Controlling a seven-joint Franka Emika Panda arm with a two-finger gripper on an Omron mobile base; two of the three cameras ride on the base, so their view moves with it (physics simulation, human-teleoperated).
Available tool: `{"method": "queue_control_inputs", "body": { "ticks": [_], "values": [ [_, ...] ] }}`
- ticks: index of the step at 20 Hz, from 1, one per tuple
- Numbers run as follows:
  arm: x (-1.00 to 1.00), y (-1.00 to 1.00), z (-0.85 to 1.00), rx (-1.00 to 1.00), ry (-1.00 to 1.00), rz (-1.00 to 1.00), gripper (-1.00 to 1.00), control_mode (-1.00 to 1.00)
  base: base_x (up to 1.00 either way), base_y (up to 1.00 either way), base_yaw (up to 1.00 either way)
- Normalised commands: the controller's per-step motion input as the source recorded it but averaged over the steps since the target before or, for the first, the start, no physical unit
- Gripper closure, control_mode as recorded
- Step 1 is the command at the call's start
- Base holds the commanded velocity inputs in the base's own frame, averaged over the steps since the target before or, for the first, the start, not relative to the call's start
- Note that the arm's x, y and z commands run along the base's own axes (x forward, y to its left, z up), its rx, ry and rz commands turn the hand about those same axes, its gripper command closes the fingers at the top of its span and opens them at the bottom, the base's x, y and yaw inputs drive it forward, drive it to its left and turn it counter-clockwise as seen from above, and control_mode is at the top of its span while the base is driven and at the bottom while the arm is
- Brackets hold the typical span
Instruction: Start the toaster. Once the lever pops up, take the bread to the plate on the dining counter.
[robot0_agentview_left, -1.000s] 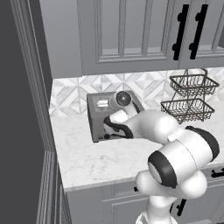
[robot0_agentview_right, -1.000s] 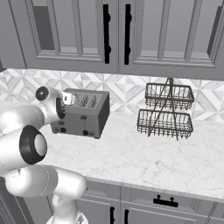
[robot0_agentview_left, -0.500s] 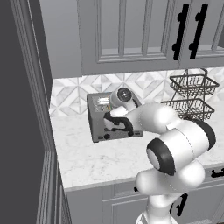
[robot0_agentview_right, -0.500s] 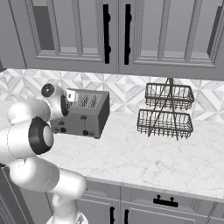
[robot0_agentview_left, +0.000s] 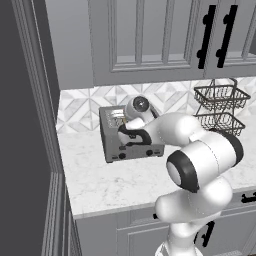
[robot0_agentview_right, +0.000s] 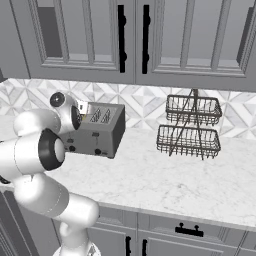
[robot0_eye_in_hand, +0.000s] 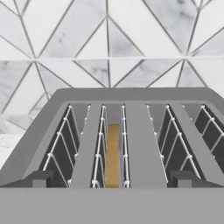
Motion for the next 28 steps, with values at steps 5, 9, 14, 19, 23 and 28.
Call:
{"method": "queue_control_inputs", "body": {
  "ticks": [5, 9, 14, 19, 23, 28],
  "values": [
    [0.00, 0.00, -0.14, 0.00, 0.06, 0.00, -1.00, -1.00, 0.00, 0.00, 0.00],
    [0.00, 0.00, -0.06, 0.00, 0.08, 0.00, -1.00, -1.00, 0.00, 0.00, 0.00],
    [0.00, 0.00, 0.00, 0.00, 0.14, 0.00, -1.00, -1.00, 0.00, 0.00, 0.00],
    [0.00, 0.00, 0.00, 0.00, 0.17, 0.00, -1.00, -1.00, 0.00, 0.00, 0.00],
    [0.00, 0.00, 0.00, 0.00, 0.13, 0.00, -1.00, -1.00, 0.00, 0.00, 0.00],
    [0.00, 0.00, 0.00, 0.00, 0.02, 0.00, -1.00, -1.00, 0.00, 0.00, 0.00]
  ]
}}
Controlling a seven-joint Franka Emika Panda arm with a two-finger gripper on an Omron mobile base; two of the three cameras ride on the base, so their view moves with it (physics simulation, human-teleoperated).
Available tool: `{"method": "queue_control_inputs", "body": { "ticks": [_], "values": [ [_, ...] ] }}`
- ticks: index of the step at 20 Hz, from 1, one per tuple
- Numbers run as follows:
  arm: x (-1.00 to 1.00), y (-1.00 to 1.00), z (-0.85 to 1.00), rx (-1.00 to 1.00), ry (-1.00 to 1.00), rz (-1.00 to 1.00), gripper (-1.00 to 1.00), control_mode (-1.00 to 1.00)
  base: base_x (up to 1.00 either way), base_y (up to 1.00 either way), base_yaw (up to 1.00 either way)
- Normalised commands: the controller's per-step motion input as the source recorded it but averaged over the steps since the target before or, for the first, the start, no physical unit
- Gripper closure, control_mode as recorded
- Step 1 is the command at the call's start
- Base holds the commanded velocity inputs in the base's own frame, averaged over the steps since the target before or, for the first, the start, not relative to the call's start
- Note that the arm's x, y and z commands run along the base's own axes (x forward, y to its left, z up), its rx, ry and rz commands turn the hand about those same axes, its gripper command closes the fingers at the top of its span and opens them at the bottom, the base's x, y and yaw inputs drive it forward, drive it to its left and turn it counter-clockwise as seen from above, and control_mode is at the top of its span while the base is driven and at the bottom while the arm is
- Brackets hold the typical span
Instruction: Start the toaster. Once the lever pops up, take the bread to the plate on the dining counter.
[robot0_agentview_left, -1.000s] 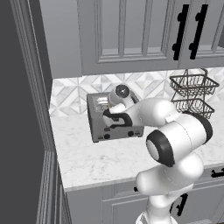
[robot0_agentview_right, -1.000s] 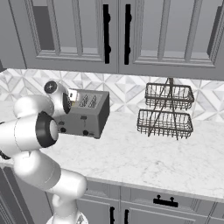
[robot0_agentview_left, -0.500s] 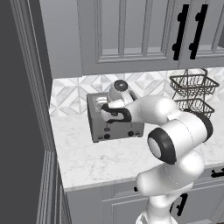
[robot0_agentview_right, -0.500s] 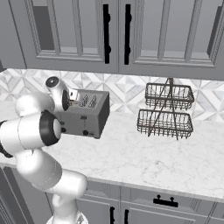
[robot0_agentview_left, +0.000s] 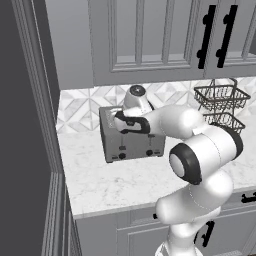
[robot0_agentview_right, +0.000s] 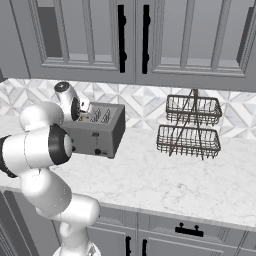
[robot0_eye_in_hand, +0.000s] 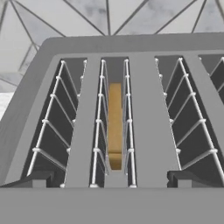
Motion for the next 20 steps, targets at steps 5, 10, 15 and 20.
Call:
{"method": "queue_control_inputs", "body": {
  "ticks": [5, 10, 15, 20],
  "values": [
    [0.03, 0.00, -0.03, 0.00, 0.00, 0.00, -1.00, -1.00, 0.00, 0.00, 0.00],
    [0.09, 0.00, -0.02, 0.00, 0.00, 0.00, -1.00, -1.00, 0.00, 0.00, 0.00],
    [0.13, 0.00, 0.00, 0.00, 0.00, 0.00, -1.00, -1.00, 0.00, 0.00, 0.00],
    [0.00, 0.00, 0.00, 0.00, 0.00, 0.00, -1.00, -1.00, 0.00, 0.00, 0.00]
  ]
}}
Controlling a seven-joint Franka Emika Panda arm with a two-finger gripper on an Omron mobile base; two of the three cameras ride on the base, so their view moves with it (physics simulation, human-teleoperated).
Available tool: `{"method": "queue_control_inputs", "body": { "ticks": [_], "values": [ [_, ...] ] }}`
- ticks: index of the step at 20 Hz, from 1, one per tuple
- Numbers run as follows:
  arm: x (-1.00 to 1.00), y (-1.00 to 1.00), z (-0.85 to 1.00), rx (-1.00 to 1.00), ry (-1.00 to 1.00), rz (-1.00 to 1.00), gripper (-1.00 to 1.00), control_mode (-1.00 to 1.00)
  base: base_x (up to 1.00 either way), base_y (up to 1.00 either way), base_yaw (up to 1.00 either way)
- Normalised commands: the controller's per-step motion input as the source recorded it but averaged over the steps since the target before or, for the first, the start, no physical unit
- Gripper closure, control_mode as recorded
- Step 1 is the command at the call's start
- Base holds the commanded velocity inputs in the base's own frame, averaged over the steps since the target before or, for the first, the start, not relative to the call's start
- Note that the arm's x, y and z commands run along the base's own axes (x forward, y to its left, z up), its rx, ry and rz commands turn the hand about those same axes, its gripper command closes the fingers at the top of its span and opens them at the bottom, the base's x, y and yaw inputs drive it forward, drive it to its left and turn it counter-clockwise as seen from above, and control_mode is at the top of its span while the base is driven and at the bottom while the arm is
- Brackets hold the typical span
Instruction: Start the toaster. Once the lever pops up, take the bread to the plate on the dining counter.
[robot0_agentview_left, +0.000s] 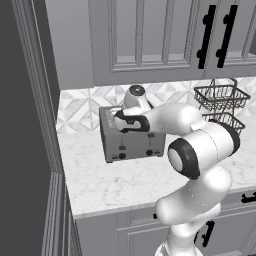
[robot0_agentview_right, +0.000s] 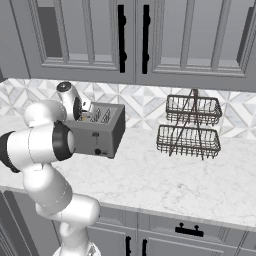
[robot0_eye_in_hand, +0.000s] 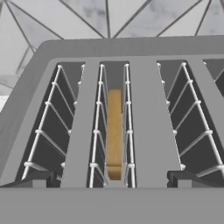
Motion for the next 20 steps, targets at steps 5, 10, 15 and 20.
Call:
{"method": "queue_control_inputs", "body": {
  "ticks": [5, 10, 15, 20],
  "values": [
    [0.00, 0.00, -0.01, 0.00, 0.00, 0.00, -1.00, -1.00, 0.00, 0.00, 0.00],
    [0.00, 0.00, -0.10, 0.00, -0.07, 0.00, -1.00, -1.00, 0.00, 0.00, 0.00],
    [0.00, 0.00, -0.09, 0.00, -0.14, 0.00, -1.00, -1.00, 0.00, 0.00, 0.00],
    [0.00, 0.00, 0.00, 0.00, -0.07, 0.00, -1.00, -1.00, 0.00, 0.00, 0.00]
  ]
}}
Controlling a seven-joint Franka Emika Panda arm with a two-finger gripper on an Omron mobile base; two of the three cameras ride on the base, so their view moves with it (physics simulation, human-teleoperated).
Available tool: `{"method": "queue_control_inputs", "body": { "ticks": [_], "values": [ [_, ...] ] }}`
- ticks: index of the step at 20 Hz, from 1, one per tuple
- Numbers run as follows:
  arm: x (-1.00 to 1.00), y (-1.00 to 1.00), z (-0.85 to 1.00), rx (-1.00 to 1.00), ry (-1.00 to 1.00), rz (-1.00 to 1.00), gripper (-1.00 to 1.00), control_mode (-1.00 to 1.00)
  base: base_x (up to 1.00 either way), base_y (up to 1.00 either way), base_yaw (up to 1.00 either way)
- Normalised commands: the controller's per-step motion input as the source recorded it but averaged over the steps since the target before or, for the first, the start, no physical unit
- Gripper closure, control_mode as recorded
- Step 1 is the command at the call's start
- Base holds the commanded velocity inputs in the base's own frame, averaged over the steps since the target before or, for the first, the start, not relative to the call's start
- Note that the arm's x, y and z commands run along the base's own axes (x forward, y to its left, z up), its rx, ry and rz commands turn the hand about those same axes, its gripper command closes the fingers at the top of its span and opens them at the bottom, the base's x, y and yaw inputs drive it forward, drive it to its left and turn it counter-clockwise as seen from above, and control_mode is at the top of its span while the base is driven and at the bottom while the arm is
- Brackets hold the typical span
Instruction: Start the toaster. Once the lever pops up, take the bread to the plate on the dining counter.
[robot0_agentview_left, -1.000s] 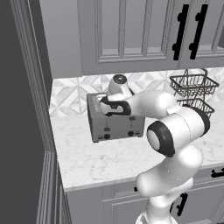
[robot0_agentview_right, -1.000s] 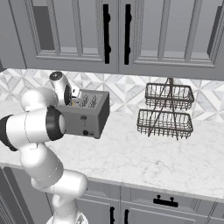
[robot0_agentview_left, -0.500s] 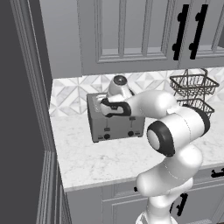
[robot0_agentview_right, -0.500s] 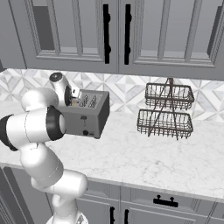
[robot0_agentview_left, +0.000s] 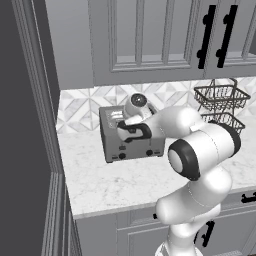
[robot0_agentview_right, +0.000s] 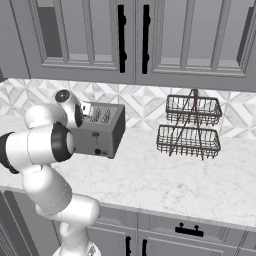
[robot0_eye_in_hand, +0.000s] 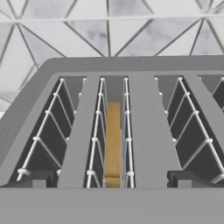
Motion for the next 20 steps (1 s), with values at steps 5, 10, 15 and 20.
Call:
{"method": "queue_control_inputs", "body": {
  "ticks": [5, 10, 15, 20],
  "values": [
    [0.00, 0.00, 0.00, 0.00, -0.07, 0.00, -1.00, -1.00, 0.00, 0.00, 0.00],
    [0.00, 0.00, 0.00, 0.00, -0.05, 0.00, -1.00, -1.00, 0.00, 0.00, 0.00],
    [0.00, 0.00, 0.00, 0.00, -0.03, 0.00, -1.00, -1.00, 0.00, 0.00, 0.00],
    [0.00, 0.00, 0.00, 0.00, -0.01, 0.00, -1.00, -1.00, 0.00, 0.00, 0.00]
  ]
}}
